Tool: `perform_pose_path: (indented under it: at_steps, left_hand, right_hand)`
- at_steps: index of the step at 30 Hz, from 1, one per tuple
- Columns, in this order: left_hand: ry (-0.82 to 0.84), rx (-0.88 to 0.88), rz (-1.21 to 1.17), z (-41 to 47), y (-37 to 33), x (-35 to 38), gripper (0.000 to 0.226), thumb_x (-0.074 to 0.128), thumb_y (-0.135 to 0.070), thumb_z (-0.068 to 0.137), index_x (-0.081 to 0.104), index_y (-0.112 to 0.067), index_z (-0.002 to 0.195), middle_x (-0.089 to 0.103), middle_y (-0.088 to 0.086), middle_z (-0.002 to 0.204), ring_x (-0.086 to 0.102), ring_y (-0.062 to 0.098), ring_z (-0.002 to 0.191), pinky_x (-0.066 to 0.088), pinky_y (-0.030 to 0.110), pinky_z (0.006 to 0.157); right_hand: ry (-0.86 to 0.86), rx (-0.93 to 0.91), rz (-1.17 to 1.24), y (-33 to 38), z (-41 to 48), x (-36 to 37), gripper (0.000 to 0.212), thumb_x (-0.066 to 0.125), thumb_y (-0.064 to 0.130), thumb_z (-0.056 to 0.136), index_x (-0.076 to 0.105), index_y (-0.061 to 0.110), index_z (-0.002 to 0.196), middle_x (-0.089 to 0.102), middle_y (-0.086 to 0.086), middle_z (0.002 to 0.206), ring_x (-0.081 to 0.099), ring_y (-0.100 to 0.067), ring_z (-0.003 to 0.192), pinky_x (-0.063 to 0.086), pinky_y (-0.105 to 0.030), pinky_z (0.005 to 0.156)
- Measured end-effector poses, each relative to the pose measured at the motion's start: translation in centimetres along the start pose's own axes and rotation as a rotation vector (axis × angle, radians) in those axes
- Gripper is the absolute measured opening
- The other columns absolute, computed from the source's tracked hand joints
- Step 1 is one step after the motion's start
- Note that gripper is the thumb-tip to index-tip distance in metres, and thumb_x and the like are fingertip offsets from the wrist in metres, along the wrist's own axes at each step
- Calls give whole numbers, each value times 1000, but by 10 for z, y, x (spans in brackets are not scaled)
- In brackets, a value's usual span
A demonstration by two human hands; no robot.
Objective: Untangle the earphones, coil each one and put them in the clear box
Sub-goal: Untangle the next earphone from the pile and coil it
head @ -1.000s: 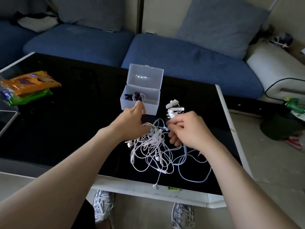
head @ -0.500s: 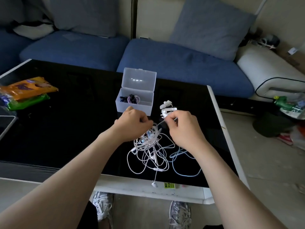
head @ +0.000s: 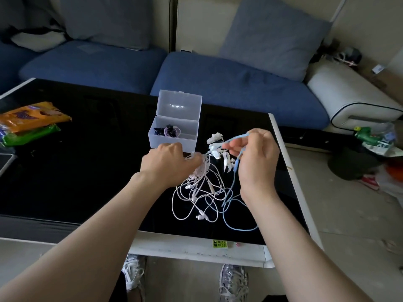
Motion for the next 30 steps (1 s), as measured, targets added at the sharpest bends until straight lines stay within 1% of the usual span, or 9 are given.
perform_pose_path:
  at_steps: [2,4,6,9,13,15,19,22,30]
  left_hand:
    - [72,23,74,-1,0,12,65,49,-80,90,56,-16,83,57,1,86,57,26,74,43,33,62]
    - [202,40,104,-1,7,31,58,58,-73,92,57,-17,77,62,3,86,59,22,70,45,32,60]
    - [283,38,94,0,14,45,52,67,-64,92,54,-17,73,62,2,84,62,22,70,46,31,59]
    - [257,69,141,1,14,43,52,74,-66,84,56,-18,72,60,-3,84,62,18,72,44,30,57]
    - [169,272,168,0,-1,39,37,75,-59,82,67,-28,100,58,-6,111,53,20,110,45,38,89]
    - [169,369,122,-2,-8,40,31,75,-50,83,64,-33,107,56,-9,115,53,18,114,42,40,96]
    - [259,417,48,-1,-9,50,26,76,-43,82,65,-35,103,58,-14,105,62,13,98,57,38,85]
    - [264,396,50,-1,-6,54,23,76,-50,84,66,-36,100,57,-17,95,64,13,92,60,38,80]
    - [330,344,40,1,-3,63,11,66,-34,93,74,-28,91,69,-5,97,72,21,85,63,43,76]
  right_hand:
    - [-12,49,-271,-4,1,-5,28,52,20,97,59,14,70,67,4,59,61,-6,55,49,-32,63]
    - [95,149,-598,-17,0,-7,42,58,30,90,43,21,52,47,13,45,42,-7,43,39,-32,69]
    - [280,232,-904,-34,-3,-5,45,62,38,87,40,20,52,42,14,44,46,-13,52,42,-39,80]
    - [488,262,-1226,-50,-7,-1,35,63,48,83,52,20,65,60,6,66,61,-21,75,45,-47,99]
    - [663,292,-1289,-68,-13,6,31,64,39,88,76,11,84,73,0,84,61,-18,87,37,-46,100]
    - [713,238,-1297,-69,-16,13,20,62,30,89,77,19,88,71,2,89,59,-19,90,35,-47,99]
    - [783,99,-1188,-72,-19,32,18,59,21,92,75,22,83,70,2,83,67,-24,81,57,-44,79]
    - [832,88,-1067,-82,-27,45,16,65,24,87,76,22,76,71,3,75,72,-19,72,58,-33,62]
    - [647,-71,-1183,-104,-29,63,32,83,36,81,57,21,69,63,1,71,66,-26,73,50,-31,61]
Point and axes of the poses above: each hand's wrist, its own z-axis towards the middle knuckle, its own x-axis out of the palm, y = z × x, the point moved 8 cm from there along z, towards the middle knuckle
